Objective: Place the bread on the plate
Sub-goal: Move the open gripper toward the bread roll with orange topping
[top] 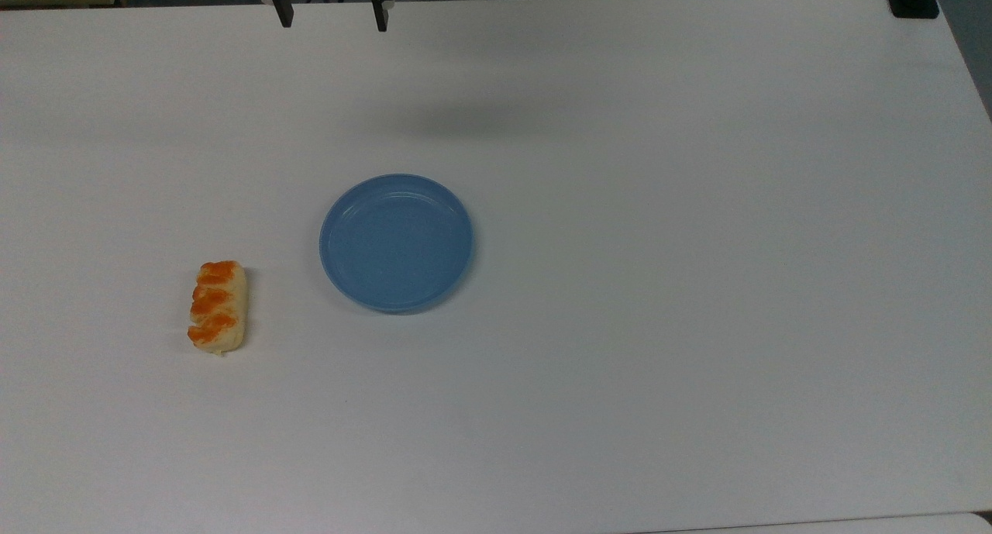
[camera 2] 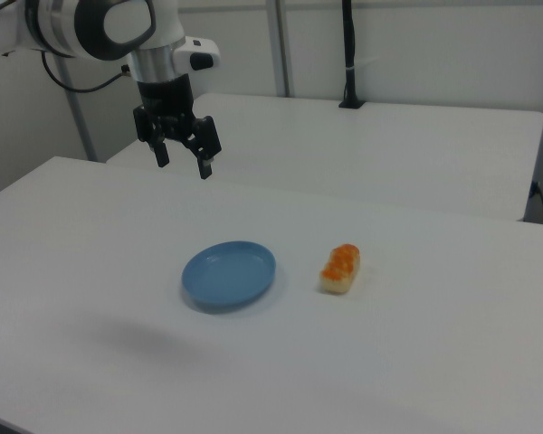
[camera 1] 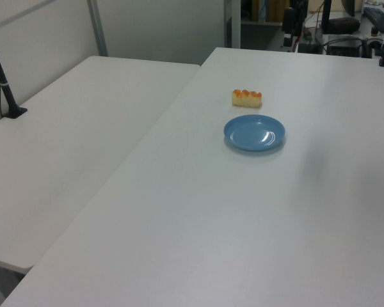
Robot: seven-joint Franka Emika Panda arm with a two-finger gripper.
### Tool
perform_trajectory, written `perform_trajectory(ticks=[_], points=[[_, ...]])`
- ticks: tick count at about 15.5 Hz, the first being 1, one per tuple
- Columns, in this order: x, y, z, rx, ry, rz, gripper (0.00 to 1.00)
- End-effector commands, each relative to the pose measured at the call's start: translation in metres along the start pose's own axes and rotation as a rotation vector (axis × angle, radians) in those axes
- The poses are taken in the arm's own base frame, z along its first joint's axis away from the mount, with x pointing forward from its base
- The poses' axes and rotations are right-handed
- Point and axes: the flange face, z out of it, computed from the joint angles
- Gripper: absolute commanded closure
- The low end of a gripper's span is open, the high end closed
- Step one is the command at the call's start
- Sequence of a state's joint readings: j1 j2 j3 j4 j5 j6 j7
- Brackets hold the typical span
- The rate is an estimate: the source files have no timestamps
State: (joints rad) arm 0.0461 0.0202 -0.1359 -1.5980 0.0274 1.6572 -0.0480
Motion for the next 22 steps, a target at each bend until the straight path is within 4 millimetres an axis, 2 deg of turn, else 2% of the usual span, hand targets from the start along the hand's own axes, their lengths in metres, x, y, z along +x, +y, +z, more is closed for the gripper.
perform_trajectory(ticks=[1, 17, 20, 22], points=[[-0.002, -0.003, 0.0, 0.001, 0.016, -0.011, 0.0], [-0.005, -0.001, -0.001, -0.011, 0.008, -0.024, 0.0], [-0.004, 0.012, -0.001, -0.037, 0.007, -0.047, 0.0], [0.004, 0.028, 0.011, -0.047, 0.006, -0.066, 0.0]])
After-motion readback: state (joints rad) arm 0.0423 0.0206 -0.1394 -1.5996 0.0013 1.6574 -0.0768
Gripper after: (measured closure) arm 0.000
